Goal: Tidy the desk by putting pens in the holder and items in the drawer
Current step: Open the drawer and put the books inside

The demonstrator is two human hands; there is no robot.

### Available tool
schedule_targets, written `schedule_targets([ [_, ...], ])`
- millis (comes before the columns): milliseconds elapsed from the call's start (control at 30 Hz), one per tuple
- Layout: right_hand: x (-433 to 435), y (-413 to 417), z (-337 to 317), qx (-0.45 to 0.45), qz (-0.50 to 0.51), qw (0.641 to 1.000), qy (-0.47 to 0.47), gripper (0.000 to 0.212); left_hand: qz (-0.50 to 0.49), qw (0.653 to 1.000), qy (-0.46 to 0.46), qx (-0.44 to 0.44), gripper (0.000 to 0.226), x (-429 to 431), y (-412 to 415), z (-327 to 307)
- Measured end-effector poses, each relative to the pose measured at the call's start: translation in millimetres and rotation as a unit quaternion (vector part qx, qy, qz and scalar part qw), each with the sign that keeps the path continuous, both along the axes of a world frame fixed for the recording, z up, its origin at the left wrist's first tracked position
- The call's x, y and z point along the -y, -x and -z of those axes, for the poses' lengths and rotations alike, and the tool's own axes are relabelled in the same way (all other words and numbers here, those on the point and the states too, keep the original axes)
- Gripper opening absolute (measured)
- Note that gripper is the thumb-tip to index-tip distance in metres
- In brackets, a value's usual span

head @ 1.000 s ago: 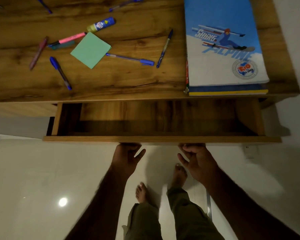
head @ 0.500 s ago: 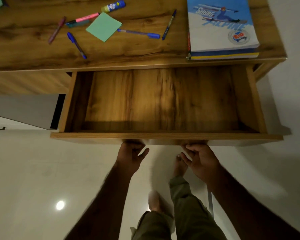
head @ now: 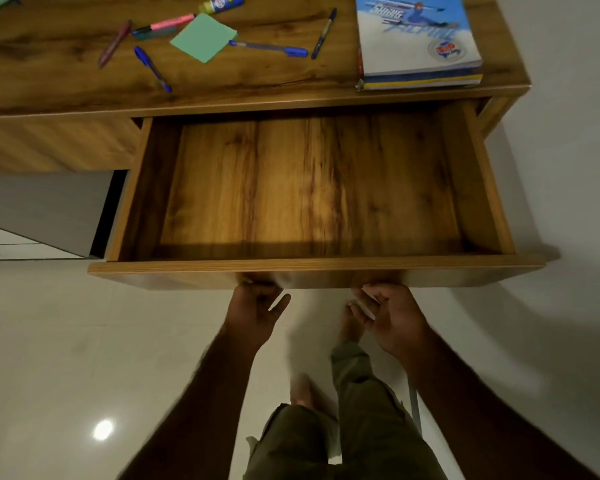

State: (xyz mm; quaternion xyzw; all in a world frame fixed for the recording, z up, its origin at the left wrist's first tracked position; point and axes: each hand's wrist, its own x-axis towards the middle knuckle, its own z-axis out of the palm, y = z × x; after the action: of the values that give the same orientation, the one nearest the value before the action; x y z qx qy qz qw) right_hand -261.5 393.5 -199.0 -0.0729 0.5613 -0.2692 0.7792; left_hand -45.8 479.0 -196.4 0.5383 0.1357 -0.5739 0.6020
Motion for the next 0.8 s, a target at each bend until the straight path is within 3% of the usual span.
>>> schedule_targets([
  [333,-23.0,11.5,-6.0,-0.027,-0.076,0.997,-0.012,0.034,0.031,0.999,-0.028,-0.031,0.015,-14.8,4.2,-7.7],
  [567,-44.4,8.8,-50.8,-0.056,-0.157,0.986,0.020,0.037,0.062,0.997,-0.009,-0.040,0.008,-30.7,16.0,-55.2],
  [700,-45.4,7.1,-95.5,-0.062,-0.212,0.973,0.072,0.026,0.096,0.995,0.025,-0.033,0.027,-31.2,16.7,-97.0],
  [800,-39.9,5.3,-133.6,-0.069,-0.283,0.950,0.114,0.026,0.138,0.989,0.057,-0.003,0.025,-27.4,14.0,-136.8],
])
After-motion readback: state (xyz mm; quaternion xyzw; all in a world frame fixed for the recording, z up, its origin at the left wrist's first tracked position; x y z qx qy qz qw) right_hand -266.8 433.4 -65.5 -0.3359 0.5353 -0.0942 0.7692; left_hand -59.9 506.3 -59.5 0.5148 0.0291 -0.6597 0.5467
